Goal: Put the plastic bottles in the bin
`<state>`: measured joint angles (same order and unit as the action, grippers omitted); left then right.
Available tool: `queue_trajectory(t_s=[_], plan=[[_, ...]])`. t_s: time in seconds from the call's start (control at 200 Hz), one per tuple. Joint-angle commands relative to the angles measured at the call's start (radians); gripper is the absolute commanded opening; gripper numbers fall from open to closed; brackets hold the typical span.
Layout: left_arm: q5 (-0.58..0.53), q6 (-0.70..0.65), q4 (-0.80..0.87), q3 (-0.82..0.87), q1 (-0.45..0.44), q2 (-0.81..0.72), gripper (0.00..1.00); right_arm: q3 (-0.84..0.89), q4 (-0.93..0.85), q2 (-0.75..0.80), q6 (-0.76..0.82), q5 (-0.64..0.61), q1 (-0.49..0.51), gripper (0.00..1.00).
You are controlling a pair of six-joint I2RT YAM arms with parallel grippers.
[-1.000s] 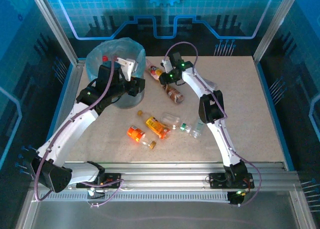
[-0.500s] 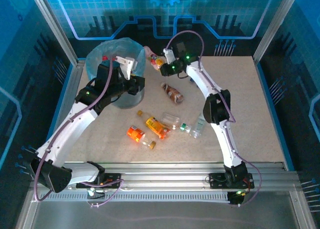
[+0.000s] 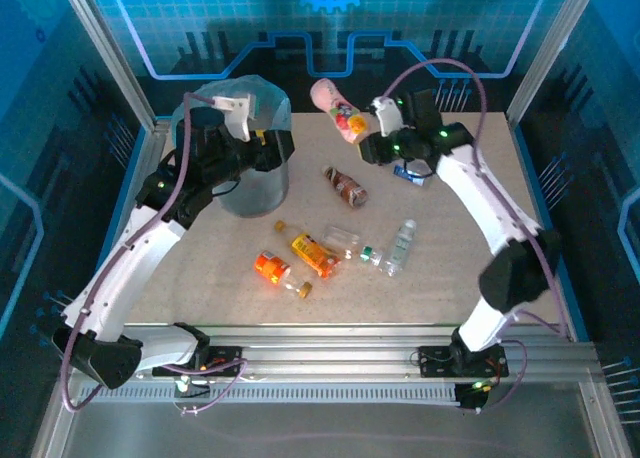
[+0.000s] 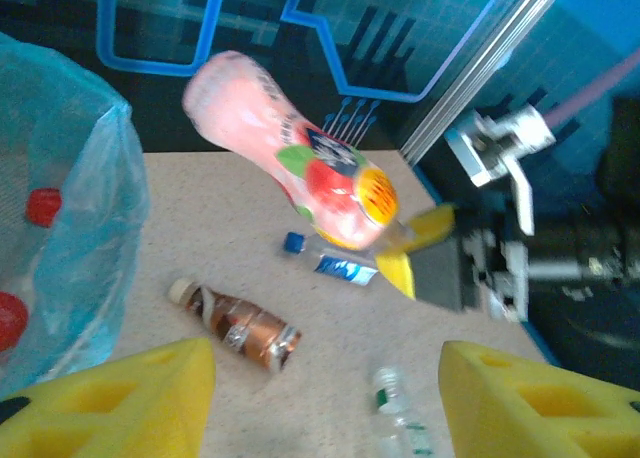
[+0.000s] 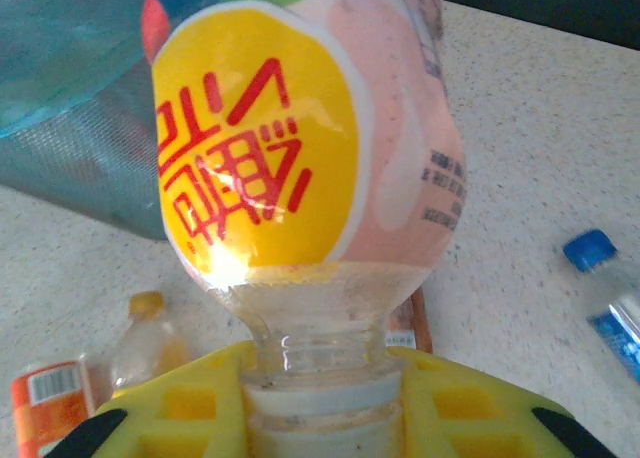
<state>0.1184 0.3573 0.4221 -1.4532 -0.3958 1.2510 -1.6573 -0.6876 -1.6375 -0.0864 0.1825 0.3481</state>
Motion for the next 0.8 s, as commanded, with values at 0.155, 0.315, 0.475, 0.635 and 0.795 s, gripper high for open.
queue_trajectory(t_s=[0.155, 0.315, 0.475, 0.635, 0.795], plan=[[0.105, 0.254, -0.164, -0.063, -0.005, 0.063, 0.68, 0.312, 0.154, 0.405, -0.001, 0.137, -0.014, 0.03], [0.221, 0.411, -0.328, -0.062, -0.005, 0.126, 0.69, 0.383, 0.178, 0.526, 0.007, 0.301, -0.014, 0.02], [0.312, 0.494, -0.439, -0.063, -0.013, 0.160, 0.69, 0.371, 0.130, 0.546, -0.014, 0.392, -0.013, 0.02], [0.336, 0.492, -0.466, -0.053, -0.026, 0.162, 0.72, 0.391, 0.151, 0.557, -0.045, 0.448, -0.012, 0.02], [0.331, 0.489, -0.473, -0.035, -0.031, 0.162, 0.72, 0.410, 0.169, 0.559, -0.051, 0.489, -0.004, 0.01]])
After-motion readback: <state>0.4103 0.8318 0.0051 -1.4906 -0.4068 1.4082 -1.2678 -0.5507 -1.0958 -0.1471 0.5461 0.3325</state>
